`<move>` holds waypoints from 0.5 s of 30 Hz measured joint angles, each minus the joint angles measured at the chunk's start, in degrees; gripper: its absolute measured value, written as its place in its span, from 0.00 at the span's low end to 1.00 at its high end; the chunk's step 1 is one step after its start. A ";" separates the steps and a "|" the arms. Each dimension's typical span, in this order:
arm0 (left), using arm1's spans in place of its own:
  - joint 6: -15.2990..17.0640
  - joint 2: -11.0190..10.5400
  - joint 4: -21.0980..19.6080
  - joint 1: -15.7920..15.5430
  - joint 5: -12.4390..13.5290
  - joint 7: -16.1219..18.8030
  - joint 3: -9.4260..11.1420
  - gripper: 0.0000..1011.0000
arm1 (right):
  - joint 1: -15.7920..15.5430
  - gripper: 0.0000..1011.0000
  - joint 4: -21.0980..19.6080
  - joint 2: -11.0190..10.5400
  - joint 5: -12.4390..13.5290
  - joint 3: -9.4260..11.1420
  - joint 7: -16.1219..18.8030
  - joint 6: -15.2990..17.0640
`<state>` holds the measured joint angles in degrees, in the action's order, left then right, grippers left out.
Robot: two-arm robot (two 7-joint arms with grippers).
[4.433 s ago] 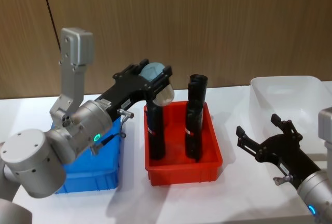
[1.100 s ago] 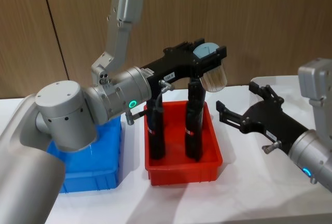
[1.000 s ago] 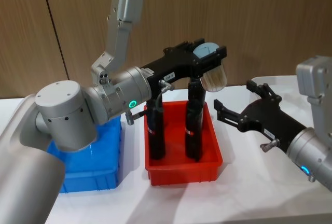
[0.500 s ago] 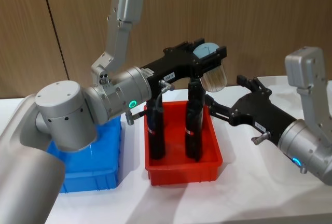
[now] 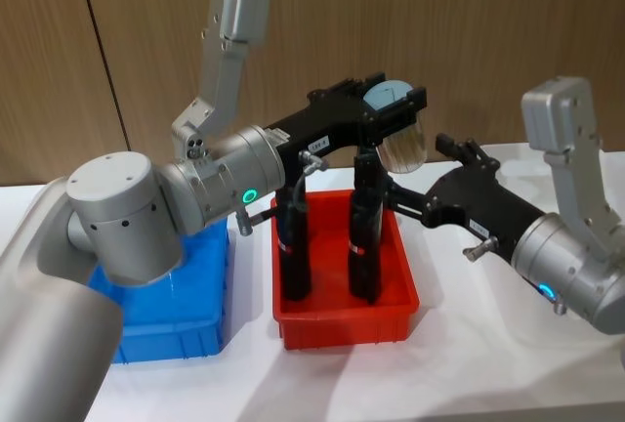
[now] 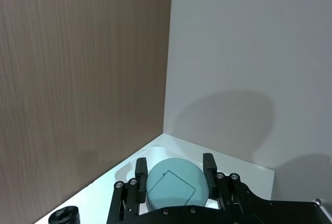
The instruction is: Pick the cotton swabs from the blue box and place them into the white box.
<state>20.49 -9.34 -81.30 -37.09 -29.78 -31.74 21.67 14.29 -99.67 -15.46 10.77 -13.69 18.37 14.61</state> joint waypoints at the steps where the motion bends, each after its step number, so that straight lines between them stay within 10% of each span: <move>1: 0.00 0.00 0.00 0.00 0.00 0.00 0.00 0.65 | 0.00 0.99 0.00 0.00 0.00 0.00 0.00 0.00; 15: 0.00 0.00 0.00 0.00 0.00 0.00 0.00 0.65 | 2.22 0.99 1.93 0.88 -0.39 -0.18 0.77 0.18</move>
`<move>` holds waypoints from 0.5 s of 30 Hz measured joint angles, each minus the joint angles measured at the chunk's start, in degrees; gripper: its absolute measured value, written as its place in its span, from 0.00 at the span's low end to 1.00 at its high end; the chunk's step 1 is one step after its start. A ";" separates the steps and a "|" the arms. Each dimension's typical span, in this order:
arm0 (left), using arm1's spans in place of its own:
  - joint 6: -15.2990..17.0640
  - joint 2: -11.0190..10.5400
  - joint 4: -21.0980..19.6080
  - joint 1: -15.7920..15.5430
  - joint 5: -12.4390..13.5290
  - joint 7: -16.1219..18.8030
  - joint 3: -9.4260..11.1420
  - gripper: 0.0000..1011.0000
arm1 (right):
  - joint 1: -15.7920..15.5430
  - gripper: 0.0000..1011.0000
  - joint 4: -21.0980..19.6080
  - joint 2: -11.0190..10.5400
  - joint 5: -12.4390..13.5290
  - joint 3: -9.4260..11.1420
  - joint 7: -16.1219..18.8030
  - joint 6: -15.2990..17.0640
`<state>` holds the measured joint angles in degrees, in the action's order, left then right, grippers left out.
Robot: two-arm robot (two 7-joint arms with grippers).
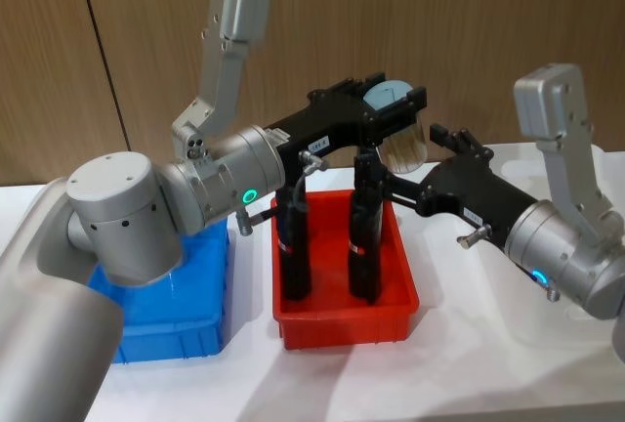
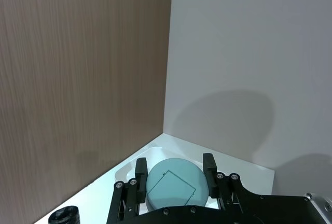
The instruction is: Pick the cotton swabs from the blue box and place them into the white box.
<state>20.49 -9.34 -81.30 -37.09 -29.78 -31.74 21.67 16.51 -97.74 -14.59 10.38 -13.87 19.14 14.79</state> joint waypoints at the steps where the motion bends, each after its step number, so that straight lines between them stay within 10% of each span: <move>1: 0.00 0.00 0.00 0.00 0.00 0.00 0.00 0.65 | 0.18 0.99 0.14 0.06 -0.03 -0.01 0.15 0.02; 15: 0.00 0.00 0.00 0.00 0.00 0.00 0.00 0.65 | 1.68 0.99 1.42 0.69 -0.49 -0.49 1.64 0.42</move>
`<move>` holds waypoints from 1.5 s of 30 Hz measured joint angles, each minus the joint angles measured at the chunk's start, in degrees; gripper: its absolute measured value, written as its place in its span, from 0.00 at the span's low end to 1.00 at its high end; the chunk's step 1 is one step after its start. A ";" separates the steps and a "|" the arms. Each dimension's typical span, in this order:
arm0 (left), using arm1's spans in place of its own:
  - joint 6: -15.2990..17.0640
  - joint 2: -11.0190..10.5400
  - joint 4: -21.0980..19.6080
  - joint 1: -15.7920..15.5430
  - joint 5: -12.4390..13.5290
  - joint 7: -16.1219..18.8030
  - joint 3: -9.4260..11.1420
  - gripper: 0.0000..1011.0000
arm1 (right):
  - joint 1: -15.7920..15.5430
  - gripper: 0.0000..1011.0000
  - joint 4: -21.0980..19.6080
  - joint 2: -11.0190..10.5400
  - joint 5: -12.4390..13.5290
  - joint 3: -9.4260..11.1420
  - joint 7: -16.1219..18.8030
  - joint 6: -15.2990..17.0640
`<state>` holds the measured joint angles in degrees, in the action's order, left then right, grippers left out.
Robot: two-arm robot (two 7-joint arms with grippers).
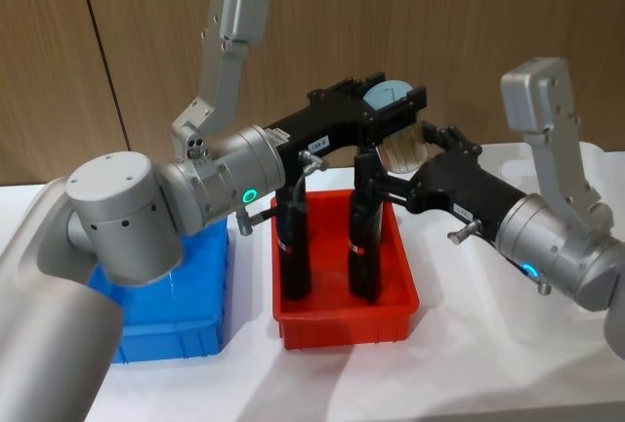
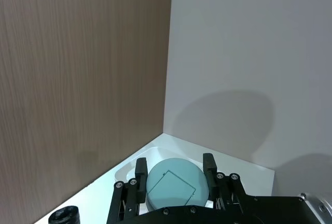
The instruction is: Pick the cotton swabs from the blue box and place them into the white box.
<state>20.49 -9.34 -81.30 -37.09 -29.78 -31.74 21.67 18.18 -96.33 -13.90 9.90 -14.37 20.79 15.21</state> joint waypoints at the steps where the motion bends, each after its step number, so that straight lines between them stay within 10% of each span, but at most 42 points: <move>1: 0.00 0.00 0.00 0.00 0.00 0.00 0.00 0.65 | 0.09 0.99 0.11 0.04 -0.08 -0.05 0.08 0.04; 21: 0.00 0.00 0.00 0.00 0.00 0.01 -0.01 0.65 | 1.46 0.62 1.74 0.70 -0.86 -0.84 1.32 0.43; 31: -0.03 0.00 -0.01 0.00 -0.01 0.01 -0.02 0.65 | 1.67 0.62 1.83 0.73 -0.79 -0.97 1.29 0.26; 45: 0.00 0.00 0.00 0.00 -0.01 0.00 0.01 0.99 | 1.71 0.62 1.56 0.62 -0.57 -1.09 1.17 -0.18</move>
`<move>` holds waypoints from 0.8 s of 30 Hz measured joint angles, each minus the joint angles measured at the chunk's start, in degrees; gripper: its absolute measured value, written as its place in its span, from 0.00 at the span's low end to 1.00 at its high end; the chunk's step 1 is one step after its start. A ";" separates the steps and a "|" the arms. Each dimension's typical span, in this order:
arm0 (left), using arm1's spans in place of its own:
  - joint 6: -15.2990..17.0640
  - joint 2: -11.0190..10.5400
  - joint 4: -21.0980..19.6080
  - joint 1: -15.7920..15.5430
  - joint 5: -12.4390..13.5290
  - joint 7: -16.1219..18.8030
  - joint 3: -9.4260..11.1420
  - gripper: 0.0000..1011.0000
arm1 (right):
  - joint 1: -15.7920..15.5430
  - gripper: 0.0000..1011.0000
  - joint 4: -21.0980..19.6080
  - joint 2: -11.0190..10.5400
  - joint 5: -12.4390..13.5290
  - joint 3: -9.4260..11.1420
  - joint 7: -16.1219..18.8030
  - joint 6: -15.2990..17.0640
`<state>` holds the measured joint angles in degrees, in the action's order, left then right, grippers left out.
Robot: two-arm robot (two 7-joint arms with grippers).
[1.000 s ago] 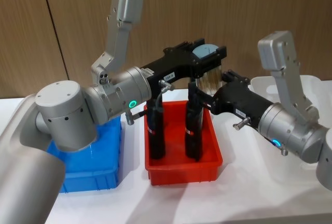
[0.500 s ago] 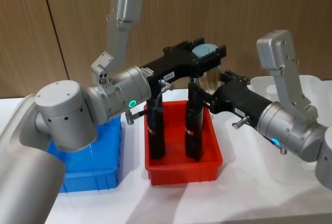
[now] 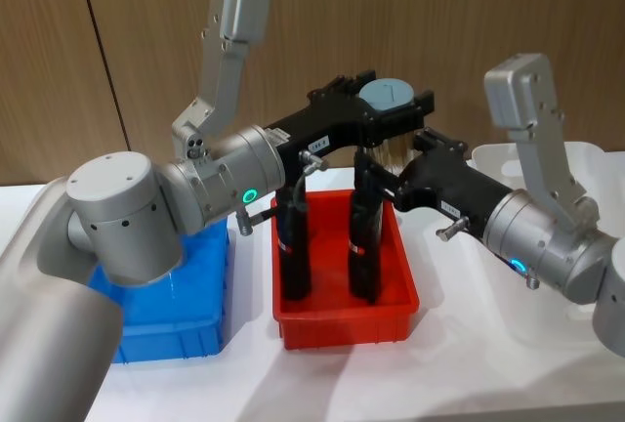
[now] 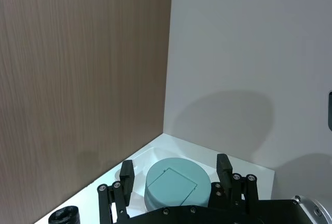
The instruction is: Pick the cotton swabs from the blue box and place them into the white box.
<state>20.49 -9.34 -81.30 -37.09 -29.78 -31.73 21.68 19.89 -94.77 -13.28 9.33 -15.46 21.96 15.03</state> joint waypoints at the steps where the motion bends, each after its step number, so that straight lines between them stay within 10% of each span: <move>1: 0.00 0.00 0.00 0.00 0.00 0.00 0.00 0.99 | -0.01 0.62 -0.03 -0.03 0.05 -0.01 -0.05 -0.03; 24: 0.00 0.00 0.00 0.00 0.00 0.00 -0.01 0.99 | -1.30 0.62 1.99 -1.40 1.98 0.85 -2.06 -0.64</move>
<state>20.49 -9.34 -81.30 -37.09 -29.78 -31.74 21.67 18.60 -92.78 -14.68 11.31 -14.60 19.90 14.39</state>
